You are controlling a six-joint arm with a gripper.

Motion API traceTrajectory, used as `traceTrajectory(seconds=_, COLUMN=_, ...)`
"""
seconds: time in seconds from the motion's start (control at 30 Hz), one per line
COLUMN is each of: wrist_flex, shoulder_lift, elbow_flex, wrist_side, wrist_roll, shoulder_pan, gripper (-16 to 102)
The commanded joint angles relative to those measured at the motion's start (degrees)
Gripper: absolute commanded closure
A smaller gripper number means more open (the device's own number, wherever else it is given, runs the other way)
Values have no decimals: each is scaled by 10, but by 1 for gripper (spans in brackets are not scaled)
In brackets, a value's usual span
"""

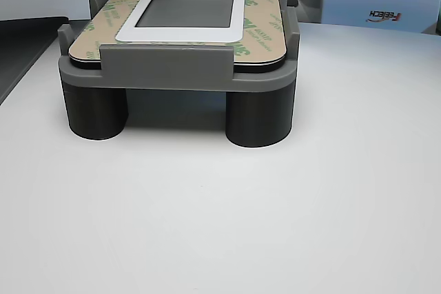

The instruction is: Peel off protective film from adhesive tape.

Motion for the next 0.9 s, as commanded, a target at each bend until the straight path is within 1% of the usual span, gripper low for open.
traceTrajectory(seconds=0.0, wrist_flex=-1, shoulder_lift=10, elbow_flex=-13, wrist_side=-1, wrist_roll=1, shoulder_pan=-10, gripper=97)
traceTrajectory(seconds=0.87, wrist_flex=23, shoulder_lift=17, elbow_flex=-25, wrist_side=5, wrist_roll=20, shoulder_pan=3, gripper=97)
